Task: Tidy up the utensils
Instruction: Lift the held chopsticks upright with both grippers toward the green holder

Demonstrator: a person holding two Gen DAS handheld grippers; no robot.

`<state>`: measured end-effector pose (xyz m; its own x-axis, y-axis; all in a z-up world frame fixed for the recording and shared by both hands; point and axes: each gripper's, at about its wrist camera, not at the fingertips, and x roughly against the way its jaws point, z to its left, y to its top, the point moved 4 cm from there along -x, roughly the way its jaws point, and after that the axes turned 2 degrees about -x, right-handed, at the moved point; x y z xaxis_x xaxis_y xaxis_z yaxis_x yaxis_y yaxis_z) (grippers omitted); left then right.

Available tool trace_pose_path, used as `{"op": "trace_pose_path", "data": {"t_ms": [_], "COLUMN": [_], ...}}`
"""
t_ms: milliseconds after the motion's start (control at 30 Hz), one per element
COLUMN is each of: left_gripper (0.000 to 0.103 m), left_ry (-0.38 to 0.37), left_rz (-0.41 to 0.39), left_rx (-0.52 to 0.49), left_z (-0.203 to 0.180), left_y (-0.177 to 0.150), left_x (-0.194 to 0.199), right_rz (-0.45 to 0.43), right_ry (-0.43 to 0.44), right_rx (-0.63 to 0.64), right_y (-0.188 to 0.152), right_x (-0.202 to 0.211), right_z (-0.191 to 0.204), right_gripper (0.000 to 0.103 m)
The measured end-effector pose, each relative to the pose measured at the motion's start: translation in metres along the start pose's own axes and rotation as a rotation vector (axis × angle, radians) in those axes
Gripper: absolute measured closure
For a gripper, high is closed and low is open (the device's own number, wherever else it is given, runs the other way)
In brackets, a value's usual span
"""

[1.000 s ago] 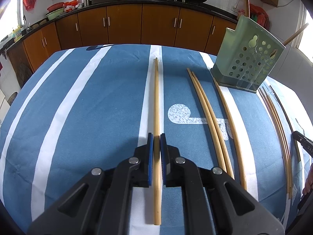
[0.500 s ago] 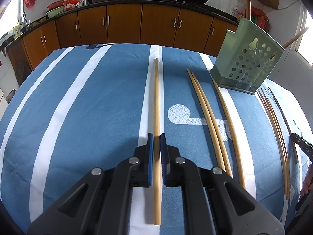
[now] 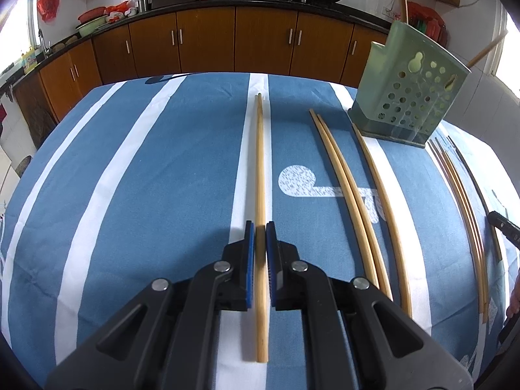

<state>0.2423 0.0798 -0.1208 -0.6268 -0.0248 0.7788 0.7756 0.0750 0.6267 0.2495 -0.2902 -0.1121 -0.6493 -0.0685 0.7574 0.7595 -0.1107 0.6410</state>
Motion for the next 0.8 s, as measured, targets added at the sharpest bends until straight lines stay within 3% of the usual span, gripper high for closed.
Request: {"op": "trace_pose_path", "data": {"t_ms": [467, 600, 800], "left_gripper": [0.095, 0.095, 0.095], "left_ry": [0.0, -0.014, -0.05], "left_rz": [0.001, -0.019, -0.131], "left_rx": [-0.005, -0.003, 0.04], "left_z": [0.0, 0.002, 0.009], "left_y": [-0.009, -0.007, 0.014], "left_x": [0.008, 0.02, 0.057], "right_rz": [-0.006, -0.08, -0.192], "right_ry": [0.026, 0.06, 0.084], "right_rx": [-0.024, -0.057, -0.084], "right_y": [-0.008, -0.001, 0.017], "right_x": [0.011, 0.035, 0.073], "right_z": [-0.008, -0.014, -0.023], "right_gripper": [0.095, 0.096, 0.095]}}
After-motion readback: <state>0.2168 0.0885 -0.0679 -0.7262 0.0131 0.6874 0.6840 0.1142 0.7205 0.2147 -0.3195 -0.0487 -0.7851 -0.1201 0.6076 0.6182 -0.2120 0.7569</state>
